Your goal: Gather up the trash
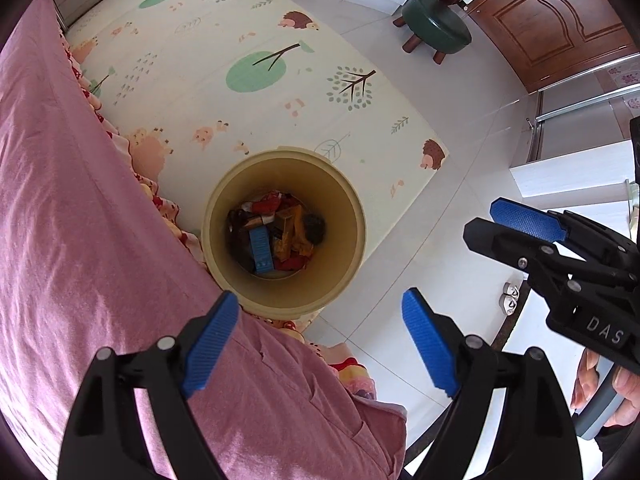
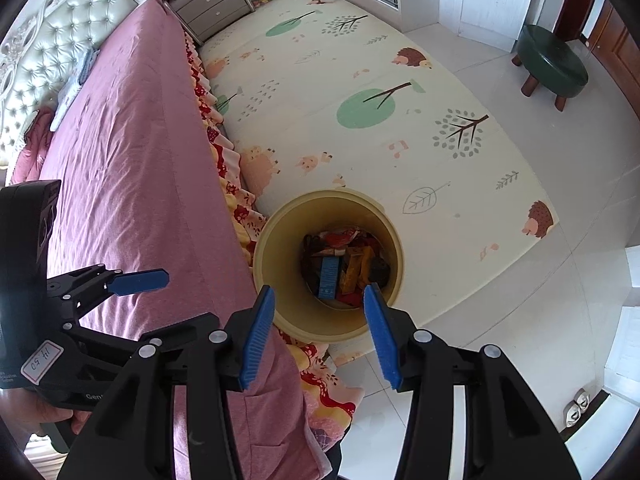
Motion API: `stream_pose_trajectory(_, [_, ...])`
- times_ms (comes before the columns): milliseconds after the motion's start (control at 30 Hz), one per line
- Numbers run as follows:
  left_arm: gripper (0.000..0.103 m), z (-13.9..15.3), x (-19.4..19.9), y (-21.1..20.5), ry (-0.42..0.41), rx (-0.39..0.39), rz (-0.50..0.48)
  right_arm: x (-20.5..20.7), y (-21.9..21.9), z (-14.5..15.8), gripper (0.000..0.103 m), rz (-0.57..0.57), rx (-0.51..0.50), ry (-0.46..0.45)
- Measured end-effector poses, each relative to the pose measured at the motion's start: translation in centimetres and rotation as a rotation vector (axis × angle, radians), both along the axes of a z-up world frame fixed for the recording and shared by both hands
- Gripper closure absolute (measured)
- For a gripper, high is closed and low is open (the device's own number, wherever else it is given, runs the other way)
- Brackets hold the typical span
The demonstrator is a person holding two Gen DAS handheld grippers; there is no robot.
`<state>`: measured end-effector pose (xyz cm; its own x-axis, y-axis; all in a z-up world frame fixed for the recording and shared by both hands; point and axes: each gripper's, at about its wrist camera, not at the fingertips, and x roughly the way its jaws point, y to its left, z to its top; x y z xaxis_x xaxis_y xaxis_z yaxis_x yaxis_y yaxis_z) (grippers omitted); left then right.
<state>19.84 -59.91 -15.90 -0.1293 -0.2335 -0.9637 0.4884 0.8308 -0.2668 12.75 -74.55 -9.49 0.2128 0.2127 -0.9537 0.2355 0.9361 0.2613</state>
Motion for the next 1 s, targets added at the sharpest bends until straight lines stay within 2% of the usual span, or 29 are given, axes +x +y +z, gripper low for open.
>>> stream_pose_trajectory(233, [0.02, 1.0, 0.1, 0.8, -0.014, -0.017, 0.021, 0.6, 0.9, 1.0, 0.057, 0.009, -0.001, -0.013])
stream_pose_trajectory(500, [0.02, 3.7, -0.6, 4.2, -0.056, -0.028, 0.091, 1.1, 3.1, 3.5, 0.057, 0.042, -0.012, -0.045])
stream_pose_trajectory(733, [0.017, 6.9, -2.1, 9.9, -0.105, -0.012, 0.18, 1.0, 7.9, 6.1, 0.057, 0.075, 0.026, -0.072])
stream_pose_trajectory(900, [0.014, 9.5, -3.7, 15.6, -0.126, -0.017, 0.291, 0.8, 13.4, 8.4, 0.055, 0.142, 0.072, -0.096])
stream_pose_trajectory(1000, [0.011, 11.2, -5.4, 19.8, -0.166, 0.006, 0.353, 0.5, 17.2, 10.0, 0.054, 0.19, 0.08, -0.114])
